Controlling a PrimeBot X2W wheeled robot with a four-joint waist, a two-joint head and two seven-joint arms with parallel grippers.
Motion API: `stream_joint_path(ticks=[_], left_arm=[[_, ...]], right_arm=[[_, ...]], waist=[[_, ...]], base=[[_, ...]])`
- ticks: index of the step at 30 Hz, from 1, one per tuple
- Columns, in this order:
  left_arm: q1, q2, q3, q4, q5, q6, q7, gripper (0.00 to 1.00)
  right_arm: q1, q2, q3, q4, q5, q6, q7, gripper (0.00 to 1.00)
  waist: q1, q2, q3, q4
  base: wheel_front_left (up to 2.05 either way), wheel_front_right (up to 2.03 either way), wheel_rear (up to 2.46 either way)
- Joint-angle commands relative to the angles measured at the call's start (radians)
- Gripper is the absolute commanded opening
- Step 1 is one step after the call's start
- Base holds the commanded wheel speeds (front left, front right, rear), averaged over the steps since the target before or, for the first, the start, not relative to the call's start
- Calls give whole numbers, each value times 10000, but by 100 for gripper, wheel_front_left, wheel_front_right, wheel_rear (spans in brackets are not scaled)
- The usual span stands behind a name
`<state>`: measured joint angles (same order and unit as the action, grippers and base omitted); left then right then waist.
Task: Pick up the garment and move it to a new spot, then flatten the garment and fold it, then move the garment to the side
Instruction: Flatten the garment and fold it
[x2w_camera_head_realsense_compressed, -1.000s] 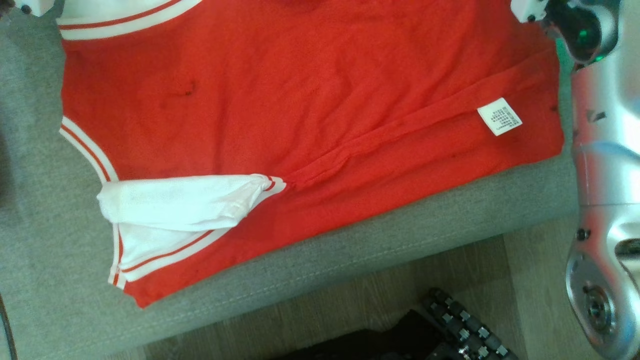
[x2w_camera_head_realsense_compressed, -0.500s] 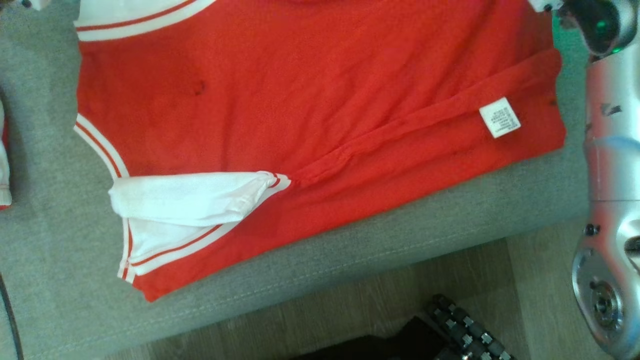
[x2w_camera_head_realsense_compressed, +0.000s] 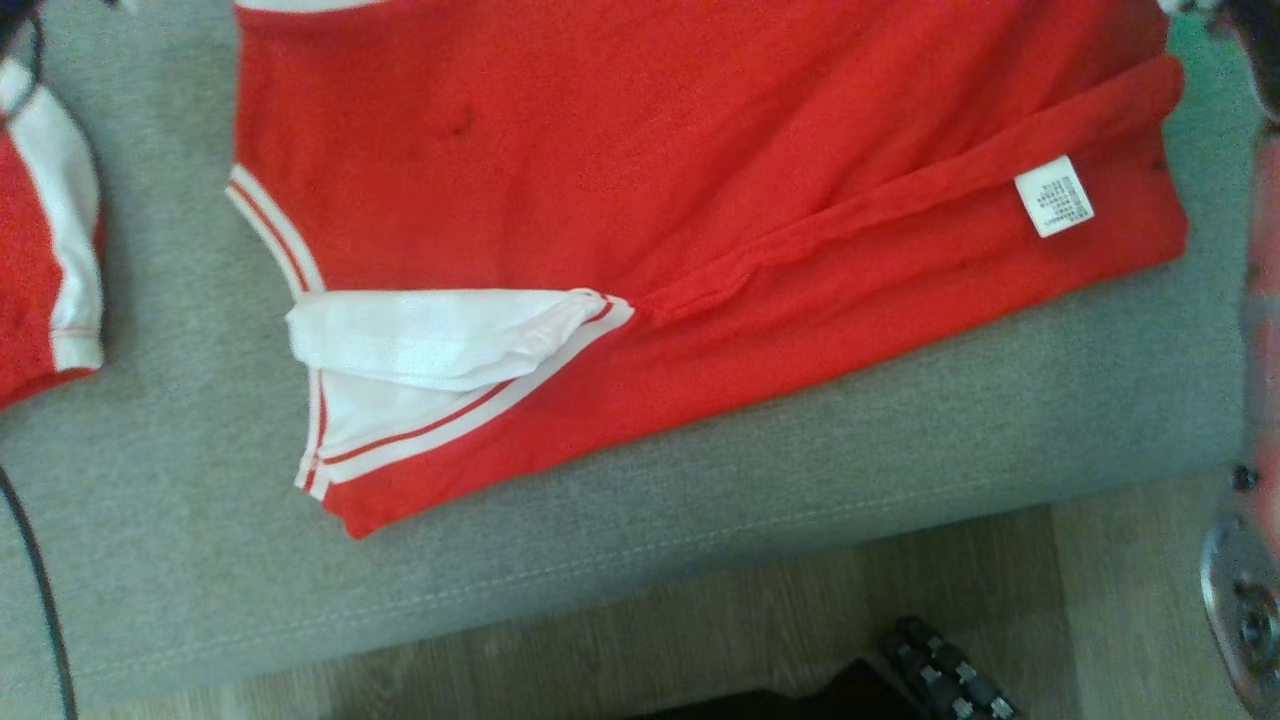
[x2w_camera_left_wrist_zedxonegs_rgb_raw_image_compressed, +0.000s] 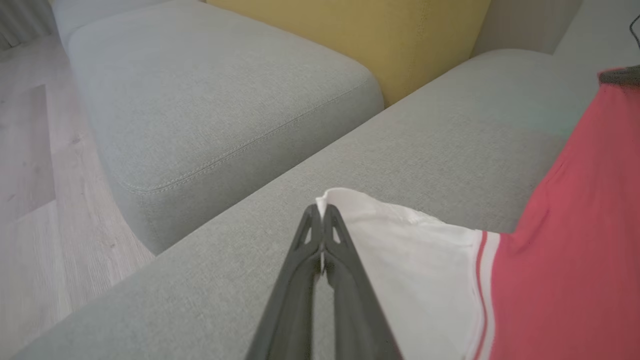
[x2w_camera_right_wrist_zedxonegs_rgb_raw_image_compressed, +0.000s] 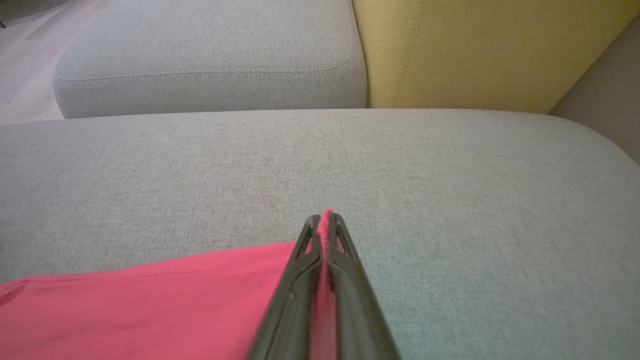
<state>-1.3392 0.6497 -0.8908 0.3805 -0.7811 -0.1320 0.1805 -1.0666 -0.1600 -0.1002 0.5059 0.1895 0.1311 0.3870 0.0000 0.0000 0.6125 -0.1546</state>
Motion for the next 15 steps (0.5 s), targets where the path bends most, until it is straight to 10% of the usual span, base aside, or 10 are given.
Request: stream_joint_path(ticks=[1, 15], left_arm=[[197, 639, 559, -556, -271, 24, -198, 0], [4465, 2453, 1133, -5798, -2236, 1810, -1059, 0]], right_arm=[[425, -222, 42, -636, 179, -4, 70, 0], [3415, -949, -633, -2783, 895, -4, 945, 0]], waist=[[0, 0, -176, 188], [0, 0, -1106, 1029]], base=[[0, 0, 0], [0, 0, 0]])
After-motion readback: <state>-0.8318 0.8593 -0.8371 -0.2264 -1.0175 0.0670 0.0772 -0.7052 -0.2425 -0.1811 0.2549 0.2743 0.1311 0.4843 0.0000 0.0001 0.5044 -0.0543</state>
